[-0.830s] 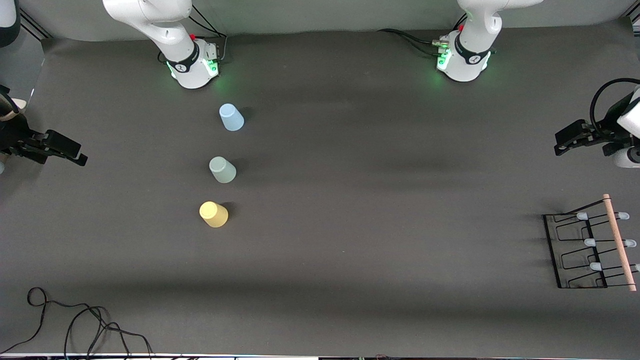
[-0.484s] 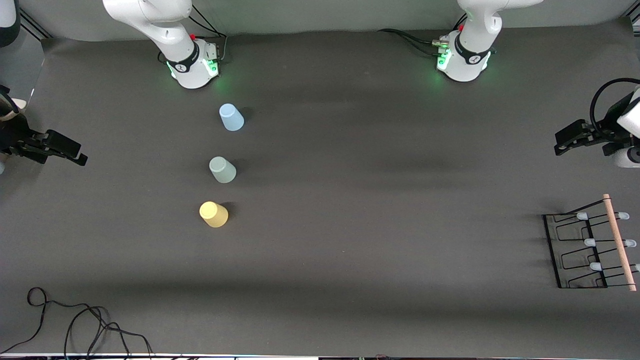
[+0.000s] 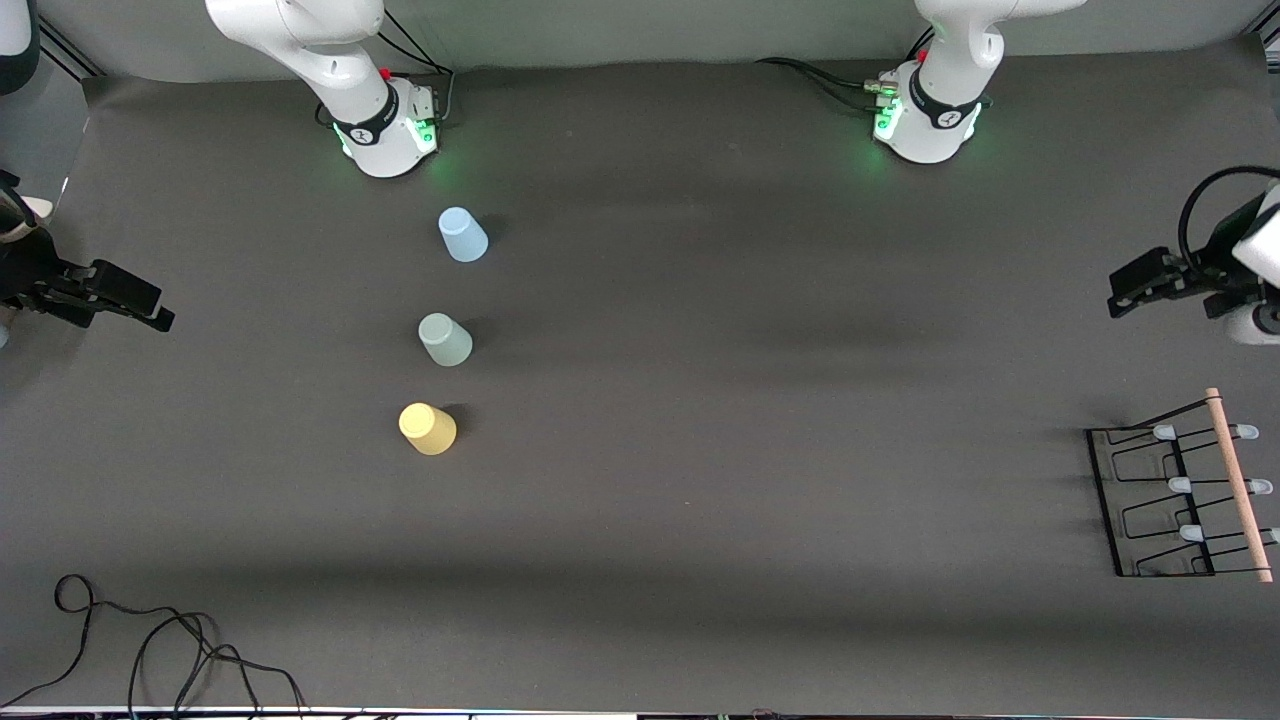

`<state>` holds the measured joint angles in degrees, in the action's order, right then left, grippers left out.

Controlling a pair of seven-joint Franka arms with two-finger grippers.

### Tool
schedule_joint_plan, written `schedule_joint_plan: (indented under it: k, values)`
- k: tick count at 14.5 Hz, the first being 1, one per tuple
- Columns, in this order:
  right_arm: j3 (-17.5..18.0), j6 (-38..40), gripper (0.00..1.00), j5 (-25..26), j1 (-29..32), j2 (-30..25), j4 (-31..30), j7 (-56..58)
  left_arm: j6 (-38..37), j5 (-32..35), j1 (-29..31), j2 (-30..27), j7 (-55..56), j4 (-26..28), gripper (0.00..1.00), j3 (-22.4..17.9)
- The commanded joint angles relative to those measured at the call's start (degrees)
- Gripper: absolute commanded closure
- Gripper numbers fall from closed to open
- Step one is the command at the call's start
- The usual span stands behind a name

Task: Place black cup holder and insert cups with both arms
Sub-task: 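Lift the black wire cup holder with the left gripper toward the table middle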

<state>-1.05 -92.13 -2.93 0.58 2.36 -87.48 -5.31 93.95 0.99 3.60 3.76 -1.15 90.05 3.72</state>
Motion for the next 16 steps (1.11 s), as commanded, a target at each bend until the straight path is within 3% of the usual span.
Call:
schedule_joint_plan:
  k: [1,5,7,12,16]
  values:
    - [0.2,0.8,0.0,0.7,0.3,1.1,1.2,0.0,0.9,0.1,3.0,4.9,-0.4,-4.4,0.01,-0.4]
    - [0.2,2.7,0.0,0.7,0.2,1.1,0.7,0.0,6.3,0.1,8.3,9.9,-7.0,-4.9,0.01,-0.6]
    - [0.2,2.7,0.0,0.7,0.2,1.1,0.7,0.0,7.9,0.4,10.6,15.8,-8.8,-9.4,0.01,-0.6]
    - [0.2,2.8,0.0,0.8,0.1,1.1,0.6,0.0,15.6,0.2,17.8,23.8,-24.4,-11.7,0.04,-0.6]
    - [0.3,2.8,0.0,0.8,0.1,1.1,0.5,0.0,22.0,0.0,18.7,28.0,-25.9,-11.7,0.05,-0.6]
